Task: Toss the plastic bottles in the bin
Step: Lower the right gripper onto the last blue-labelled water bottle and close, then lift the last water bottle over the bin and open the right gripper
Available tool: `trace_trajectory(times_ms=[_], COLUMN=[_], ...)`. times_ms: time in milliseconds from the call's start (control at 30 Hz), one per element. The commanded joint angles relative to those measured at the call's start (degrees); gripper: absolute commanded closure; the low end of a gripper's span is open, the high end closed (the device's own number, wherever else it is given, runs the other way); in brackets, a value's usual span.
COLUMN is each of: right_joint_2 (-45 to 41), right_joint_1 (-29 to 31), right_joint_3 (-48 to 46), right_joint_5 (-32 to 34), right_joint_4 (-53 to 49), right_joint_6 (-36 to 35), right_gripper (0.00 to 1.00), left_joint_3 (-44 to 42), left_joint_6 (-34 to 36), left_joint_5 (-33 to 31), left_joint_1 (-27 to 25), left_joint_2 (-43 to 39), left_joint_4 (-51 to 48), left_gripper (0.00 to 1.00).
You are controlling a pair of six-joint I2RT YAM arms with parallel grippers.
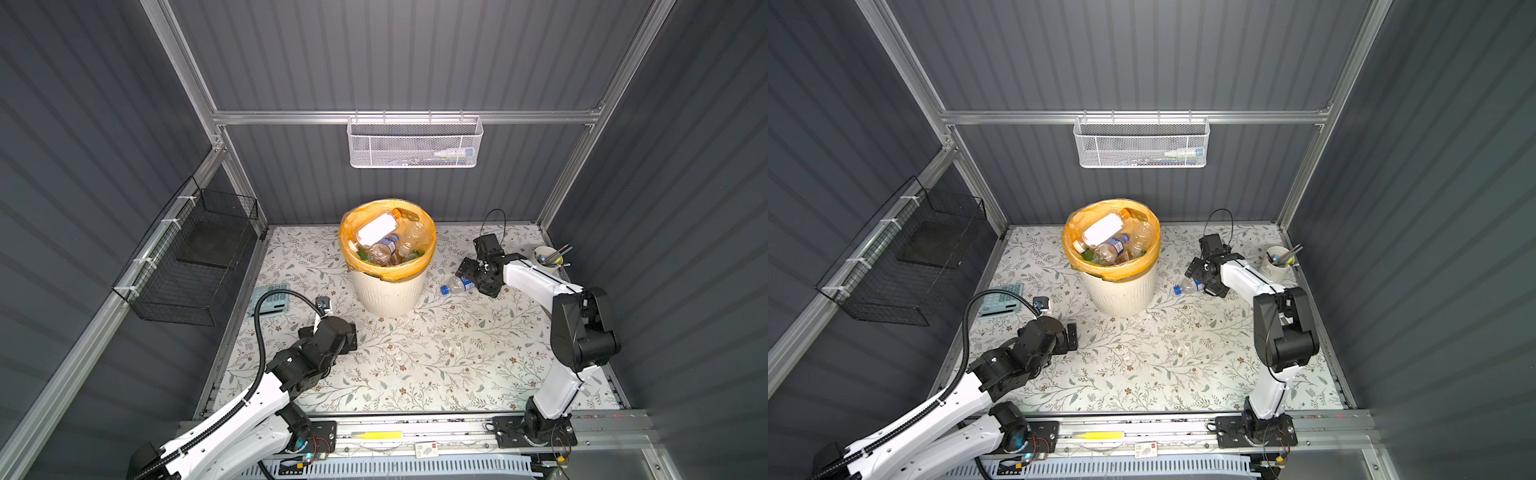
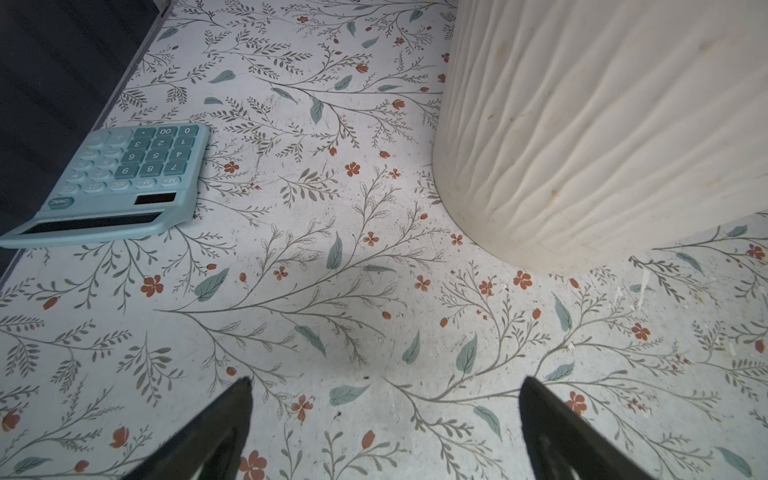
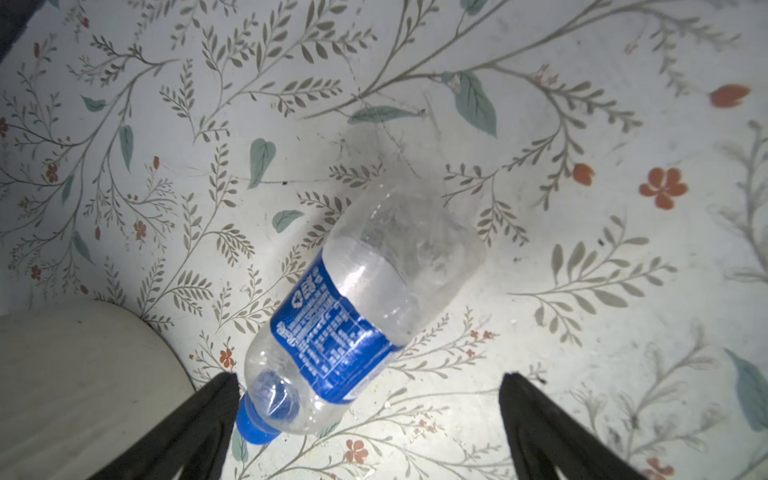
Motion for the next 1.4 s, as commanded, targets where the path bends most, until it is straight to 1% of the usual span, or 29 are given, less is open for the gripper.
trace_trajectory(times_ms=[0,200,367,400,433,533,633,733,800,867,1033,1200,1267,1367], right_joint_2=[1.7,6.6,9.0,9.2,9.5,9.3,8.1,5.7,3.6,1.3,-7.2,-19.5,-25.5,-34.8], right_joint_1=[-0.3,-0.8,-2.1,-2.2,-2.4,-2.9,-3.1,-3.1,-3.1,-3.1,-3.1,-3.1,-3.1,-3.0], right_joint_3=[2.6,6.1,6.9,6.8,6.8,6.4,5.5,4.6,4.4,4.6,6.2,10.6,11.6,10.4], right_joint_5=[-0.5,-1.2,-4.1,-4.5,-4.8,-6.6,-7.3,-8.2,-8.3,-8.4,-7.0,-4.7,-3.1,-1.1], right_joint_4=[-0.2,-2.9,-3.6,-3.8,-4.0,-4.2,-3.6,-2.5,-2.3,-2.3,-2.8,-1.8,1.4,12.9], right_joint_6=[1.0,-1.6,-3.8,-4.5,-5.1,-6.9,-8.0,-9.3,-10.4,-11.5,-13.2,-13.4,-12.0,-8.5], right_gripper=[0.01,0.01,0.01,0.03,0.05,0.16,0.32,0.43,0.47,0.5,0.5,0.5,0.5,0.49], left_joint_3=[-0.9,-0.7,-0.5,-0.5,-0.4,-0.2,0.0,0.1,0.1,0.1,-0.2,-0.5,-0.6,-1.0], left_joint_6=[-0.4,-0.4,-0.4,-0.4,-0.4,-0.1,0.0,-0.1,-0.1,-0.1,-0.4,-0.8,-1.0,-1.1], left_joint_5=[-0.4,-0.1,0.0,0.0,0.0,0.0,-0.1,0.1,0.2,0.0,-0.3,-0.7,-1.0,-1.2], left_joint_1=[0.0,0.0,0.0,0.0,0.0,0.0,0.1,0.0,0.0,0.0,0.0,0.0,0.0,0.0], left_joint_2=[-0.9,-0.6,-0.8,-0.8,-0.9,-0.8,-0.4,0.0,0.1,0.1,-0.4,-0.8,-0.8,-0.8], left_joint_4=[-1.3,-1.5,-1.6,-1.6,-1.6,-1.4,-1.3,-1.1,-1.0,-1.0,-1.0,-1.2,-1.1,-0.4], left_gripper=[0.0,0.0,0.0,0.0,0.0,0.0,0.0,0.0,0.0,0.0,0.0,0.0,0.0,0.0])
